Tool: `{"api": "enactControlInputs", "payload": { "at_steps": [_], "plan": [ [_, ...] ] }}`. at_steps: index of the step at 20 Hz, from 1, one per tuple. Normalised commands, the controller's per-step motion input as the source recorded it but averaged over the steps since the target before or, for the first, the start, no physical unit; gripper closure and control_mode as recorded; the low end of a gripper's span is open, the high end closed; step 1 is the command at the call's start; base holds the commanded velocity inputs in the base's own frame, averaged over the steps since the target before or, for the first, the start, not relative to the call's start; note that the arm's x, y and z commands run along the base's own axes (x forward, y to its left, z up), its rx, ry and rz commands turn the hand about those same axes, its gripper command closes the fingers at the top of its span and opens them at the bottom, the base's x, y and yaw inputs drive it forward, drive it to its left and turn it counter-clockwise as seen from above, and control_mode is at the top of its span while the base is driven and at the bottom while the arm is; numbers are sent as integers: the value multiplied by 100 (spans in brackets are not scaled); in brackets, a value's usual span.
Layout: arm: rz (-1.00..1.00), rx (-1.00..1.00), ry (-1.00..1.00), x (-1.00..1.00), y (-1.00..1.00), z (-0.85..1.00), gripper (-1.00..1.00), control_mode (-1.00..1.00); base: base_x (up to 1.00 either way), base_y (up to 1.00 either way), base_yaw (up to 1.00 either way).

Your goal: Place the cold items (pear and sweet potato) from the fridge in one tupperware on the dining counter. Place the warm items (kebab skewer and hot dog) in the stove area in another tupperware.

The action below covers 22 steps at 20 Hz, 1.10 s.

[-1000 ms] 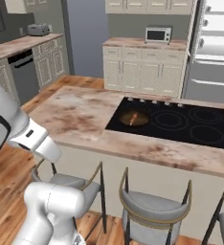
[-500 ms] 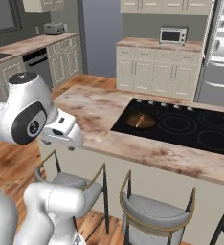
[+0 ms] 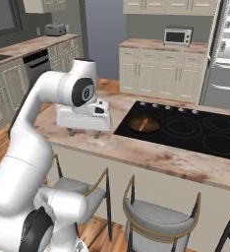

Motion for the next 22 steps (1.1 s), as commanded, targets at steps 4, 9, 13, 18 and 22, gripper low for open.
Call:
{"api": "enactControlInputs", "payload": {
  "at_steps": [4,9,13,18,22],
  "plan": [
    [16,5,24,100,-44,-31,-100,-100,0,0,0],
    [13,2,6,100,-42,-39,-100,-100,0,0,0],
    [6,5,-4,96,-31,-37,-100,-100,0,0,0],
    [8,9,-7,93,-33,-37,-100,-100,0,0,0],
    [2,3,-13,80,-25,-42,-100,-100,0,0,0]
  ]
}}
